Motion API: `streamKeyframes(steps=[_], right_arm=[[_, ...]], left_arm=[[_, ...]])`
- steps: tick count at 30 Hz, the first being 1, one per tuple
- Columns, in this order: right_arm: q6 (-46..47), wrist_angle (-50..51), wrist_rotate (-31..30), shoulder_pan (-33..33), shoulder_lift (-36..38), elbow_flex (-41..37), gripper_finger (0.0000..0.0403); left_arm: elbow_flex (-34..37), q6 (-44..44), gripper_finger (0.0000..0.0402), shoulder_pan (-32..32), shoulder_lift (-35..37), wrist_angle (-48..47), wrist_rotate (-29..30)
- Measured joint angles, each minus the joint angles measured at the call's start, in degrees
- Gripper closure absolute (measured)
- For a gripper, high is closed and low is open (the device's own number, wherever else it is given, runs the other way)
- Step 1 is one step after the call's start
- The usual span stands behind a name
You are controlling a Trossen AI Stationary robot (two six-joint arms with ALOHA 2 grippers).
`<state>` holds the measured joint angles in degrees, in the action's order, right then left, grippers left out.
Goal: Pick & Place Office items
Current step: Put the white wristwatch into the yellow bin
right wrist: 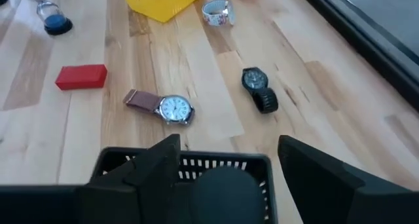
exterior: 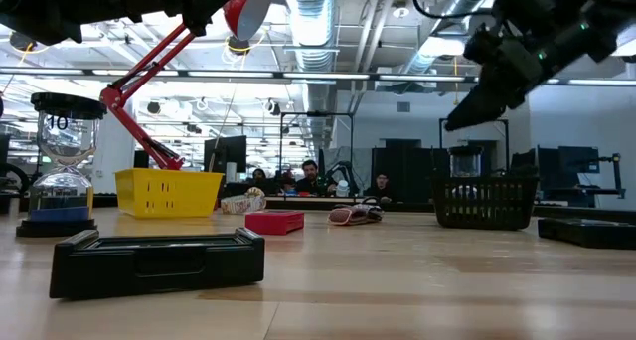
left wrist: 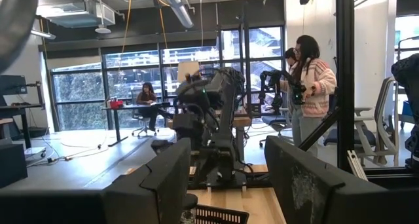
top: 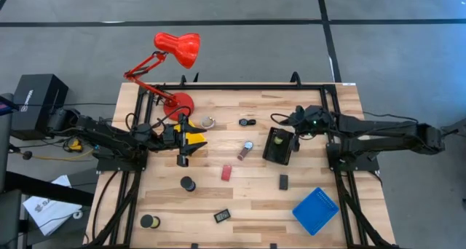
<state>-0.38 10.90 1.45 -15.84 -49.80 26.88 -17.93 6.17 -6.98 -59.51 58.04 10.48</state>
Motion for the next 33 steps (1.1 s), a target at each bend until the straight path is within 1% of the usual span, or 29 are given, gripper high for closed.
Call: streamKeyframes(steps=[6, 10, 14, 18, 22, 25, 30, 33], right_arm=[[0.38, 6.68, -0.35, 0.00, 0.00, 5.72, 0.0154], [0.83, 6.99, -1.31, 0.00, 0.00, 7.73, 0.0154], [0.28, 6.88, -1.31, 0.17, 0.00, 7.91, 0.0154], [-5.68, 8.16, -1.30, 1.57, -0.01, 7.90, 0.0154], [-10.59, 6.25, -1.29, 2.25, 0.00, 7.90, 0.0154], [-13.21, 6.38, -1.29, 2.21, 0.00, 7.91, 0.0154], [-16.06, 10.63, -1.27, 1.81, 0.07, 7.89, 0.0154], [-17.91, 12.01, -1.27, 0.38, 1.84, 7.89, 0.0154]], left_arm=[[0.00, 0.00, 0.0211, -0.02, 0.00, 0.04, -0.01], [0.00, 0.00, 0.0211, -0.02, 0.00, 0.05, -0.01], [0.00, 0.00, 0.0211, -0.02, 0.00, 0.07, -0.02], [0.00, 0.00, 0.0211, 0.00, -0.02, 0.09, -0.02], [0.00, -0.03, 0.0211, -0.02, 0.00, 0.09, 0.00], [0.00, -2.28, 0.0211, 0.00, 0.00, 0.07, 0.04], [0.00, -7.44, 0.0211, -0.01, -0.02, 0.07, 3.65], [0.00, -8.15, 0.0211, 0.00, -0.02, 0.00, 4.98]])
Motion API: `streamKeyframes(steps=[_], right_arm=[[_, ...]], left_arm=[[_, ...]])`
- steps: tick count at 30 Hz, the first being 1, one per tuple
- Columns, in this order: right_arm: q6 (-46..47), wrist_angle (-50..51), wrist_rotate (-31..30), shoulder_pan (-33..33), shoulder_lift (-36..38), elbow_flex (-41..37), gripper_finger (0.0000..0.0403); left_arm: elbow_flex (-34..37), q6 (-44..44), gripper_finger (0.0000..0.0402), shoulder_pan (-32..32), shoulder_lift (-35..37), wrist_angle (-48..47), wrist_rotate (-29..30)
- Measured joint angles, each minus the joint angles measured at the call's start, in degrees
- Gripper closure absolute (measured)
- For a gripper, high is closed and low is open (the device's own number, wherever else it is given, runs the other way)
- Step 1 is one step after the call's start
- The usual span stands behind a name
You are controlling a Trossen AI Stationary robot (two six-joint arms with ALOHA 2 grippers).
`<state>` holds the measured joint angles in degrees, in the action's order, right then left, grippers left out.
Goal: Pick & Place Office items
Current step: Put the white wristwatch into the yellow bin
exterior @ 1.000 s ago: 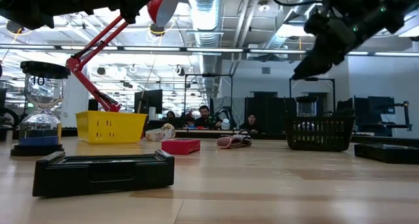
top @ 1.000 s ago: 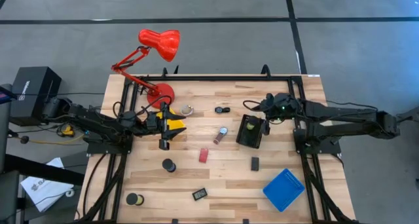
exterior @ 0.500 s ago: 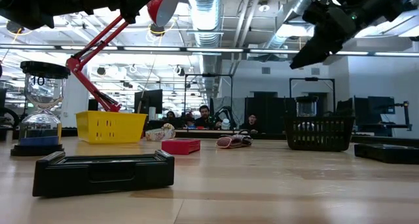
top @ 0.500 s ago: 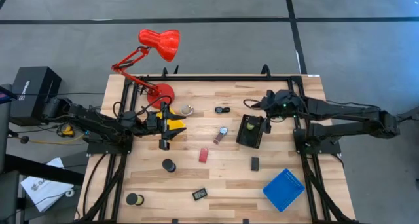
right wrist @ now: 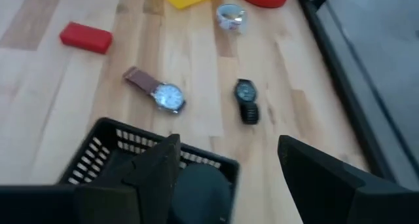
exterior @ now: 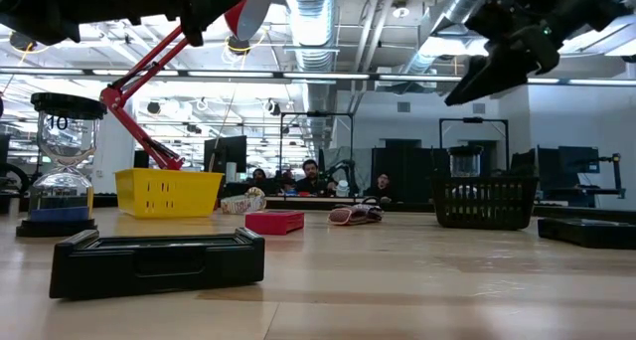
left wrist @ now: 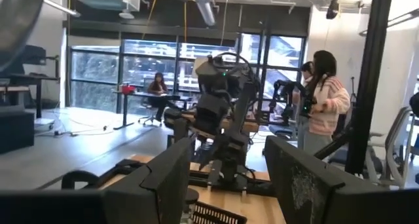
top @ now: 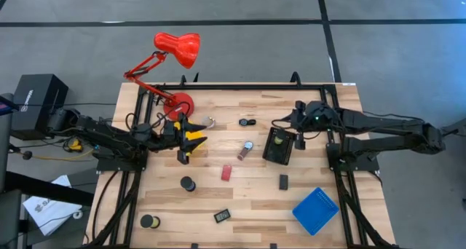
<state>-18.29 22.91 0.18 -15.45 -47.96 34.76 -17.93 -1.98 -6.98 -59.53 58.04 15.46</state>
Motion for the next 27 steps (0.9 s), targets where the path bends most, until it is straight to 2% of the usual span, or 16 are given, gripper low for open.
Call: streamKeyframes(steps=[3, 7, 15, 18, 27], right_arm=[[-1.15, 0.73, -0.02, -1.99, 2.45, 0.00, 0.0154], [-1.68, -0.28, 0.38, -4.46, 6.23, -0.86, 0.0154], [-4.25, -15.44, 1.50, -10.92, 16.05, -10.81, 0.0154], [-4.21, -20.62, 1.51, -13.78, 17.04, -12.42, 0.0154], [2.97, -19.95, 1.51, -18.56, 16.27, -12.81, 0.0154]], left_arm=[[0.02, -1.23, 0.0211, 0.00, -0.49, -0.22, 0.31], [0.02, -1.96, 0.0211, 0.00, -0.75, -0.03, 4.15], [-2.01, -1.97, 0.0211, 0.00, -0.94, -2.61, 4.72], [-3.92, -1.97, 0.0211, -0.08, -0.93, -5.24, 4.72], [-8.80, -1.96, 0.0211, -0.11, -0.90, -15.35, 4.71]])
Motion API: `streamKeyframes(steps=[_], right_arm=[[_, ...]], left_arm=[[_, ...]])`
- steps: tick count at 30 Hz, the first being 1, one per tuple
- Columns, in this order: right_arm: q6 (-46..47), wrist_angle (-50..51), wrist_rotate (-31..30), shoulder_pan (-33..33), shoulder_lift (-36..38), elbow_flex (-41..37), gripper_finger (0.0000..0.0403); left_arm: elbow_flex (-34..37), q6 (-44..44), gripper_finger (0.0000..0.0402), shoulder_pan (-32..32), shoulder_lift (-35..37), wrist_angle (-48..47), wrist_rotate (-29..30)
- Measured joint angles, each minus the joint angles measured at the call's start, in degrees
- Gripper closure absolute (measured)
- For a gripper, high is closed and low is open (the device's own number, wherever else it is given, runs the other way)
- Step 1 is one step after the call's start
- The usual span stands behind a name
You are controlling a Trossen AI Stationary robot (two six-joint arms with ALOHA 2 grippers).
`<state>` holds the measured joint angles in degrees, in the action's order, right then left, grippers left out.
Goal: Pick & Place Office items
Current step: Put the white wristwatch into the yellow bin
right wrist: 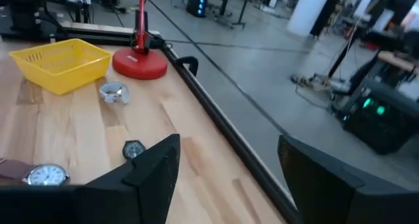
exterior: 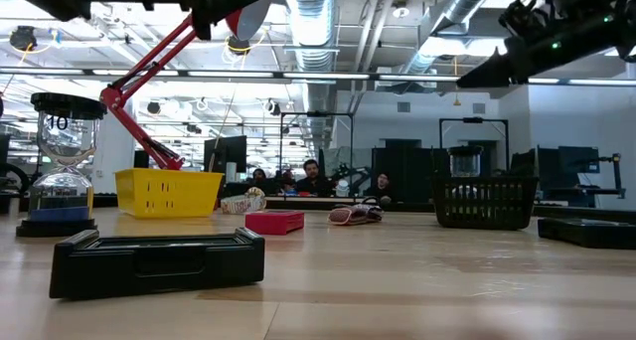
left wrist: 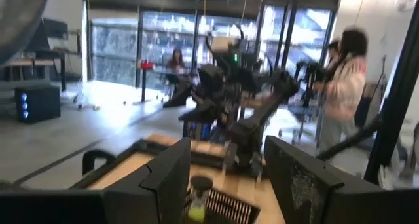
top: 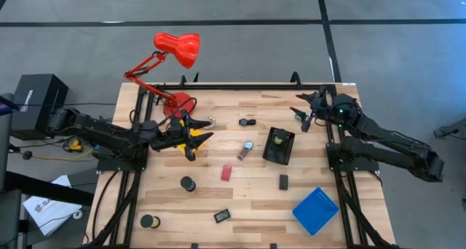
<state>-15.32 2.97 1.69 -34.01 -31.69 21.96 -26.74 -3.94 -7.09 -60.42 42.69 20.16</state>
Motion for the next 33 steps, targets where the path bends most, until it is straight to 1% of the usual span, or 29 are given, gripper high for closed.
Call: streamKeyframes(steps=[4, 8, 13, 16, 19, 24, 28, 33], right_arm=[[2.65, 0.02, -0.02, -0.14, -1.86, 0.00, 0.0154], [4.69, -0.01, 0.00, -0.14, -3.41, 0.00, 0.0154], [6.48, 0.00, 0.00, -0.14, -4.96, 0.00, 0.0154], [6.50, -0.06, 0.00, -0.14, -5.96, 0.02, 0.0154], [6.37, 0.17, 0.01, -0.08, -7.62, 0.02, 0.0154], [4.50, -0.40, 0.00, -0.14, -9.20, 0.04, 0.0154], [2.87, -0.88, 0.00, -0.14, -9.99, 0.02, 0.0154], [2.70, -3.36, 0.00, -0.14, -9.98, 0.04, 0.0154]], left_arm=[[-3.64, -1.60, 0.0211, 0.00, 0.00, -11.39, 0.16], [-7.25, -2.96, 0.0211, 0.00, 0.00, -21.28, 2.23], [-10.02, -3.00, 0.0211, 0.00, 0.00, -26.36, 2.97], [-12.11, -3.43, 0.0211, 0.09, -0.21, -33.27, 3.00], [-14.30, -4.96, 0.0211, 0.12, -1.77, -38.04, 4.12], [-19.05, -5.08, 0.0211, 1.74, -6.87, -44.75, 4.20], [-23.67, -5.17, 0.0211, 4.96, -12.54, -51.13, 2.99], [-27.94, -5.56, 0.0211, 10.30, -19.16, -54.77, -3.68]])
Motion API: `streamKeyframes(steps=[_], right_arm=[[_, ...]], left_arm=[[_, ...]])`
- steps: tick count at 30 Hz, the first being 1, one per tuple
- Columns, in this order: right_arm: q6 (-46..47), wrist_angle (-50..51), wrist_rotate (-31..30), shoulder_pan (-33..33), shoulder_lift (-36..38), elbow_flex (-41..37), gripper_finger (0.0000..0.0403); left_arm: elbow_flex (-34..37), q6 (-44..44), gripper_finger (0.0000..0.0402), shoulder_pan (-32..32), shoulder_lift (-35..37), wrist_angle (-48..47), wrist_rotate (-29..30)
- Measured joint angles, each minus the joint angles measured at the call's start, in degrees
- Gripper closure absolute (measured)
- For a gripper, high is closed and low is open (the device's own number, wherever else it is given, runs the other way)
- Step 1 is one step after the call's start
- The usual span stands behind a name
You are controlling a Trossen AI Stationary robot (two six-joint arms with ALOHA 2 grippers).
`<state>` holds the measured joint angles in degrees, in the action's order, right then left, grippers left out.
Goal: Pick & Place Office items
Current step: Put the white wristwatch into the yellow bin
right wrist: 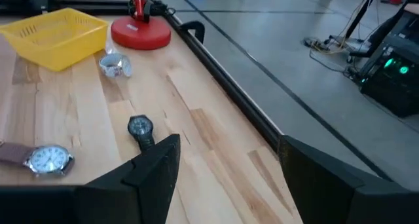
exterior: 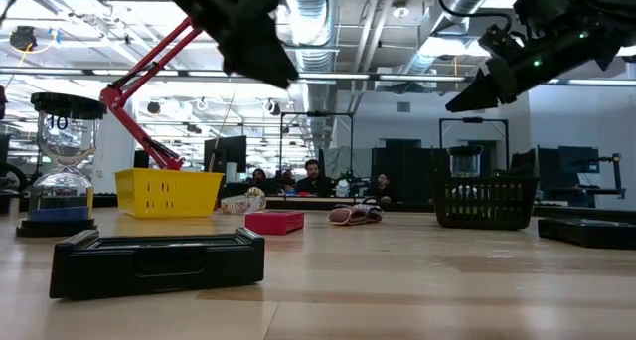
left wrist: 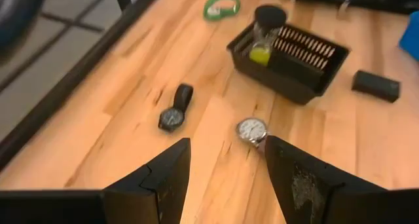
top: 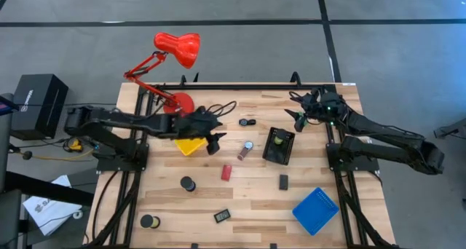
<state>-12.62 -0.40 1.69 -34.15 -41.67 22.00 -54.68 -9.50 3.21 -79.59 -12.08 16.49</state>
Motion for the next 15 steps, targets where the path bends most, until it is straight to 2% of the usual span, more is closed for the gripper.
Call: streamKeyframes(steps=[4, 10, 15], right_arm=[[0.00, -3.35, -0.01, 0.00, 0.00, 0.00, 0.0154], [0.00, -3.85, 0.00, 0.00, 0.00, 0.00, 0.0154], [0.00, -3.83, -0.01, 0.00, 0.00, 0.00, 0.0154]], left_arm=[[-0.78, 0.27, 0.0211, 4.29, -4.06, -0.23, -3.65], [-0.80, 0.43, 0.0211, 10.73, -8.41, -4.73, -4.92], [-0.80, -3.07, 0.0211, 15.29, -12.24, -5.98, -10.55]])
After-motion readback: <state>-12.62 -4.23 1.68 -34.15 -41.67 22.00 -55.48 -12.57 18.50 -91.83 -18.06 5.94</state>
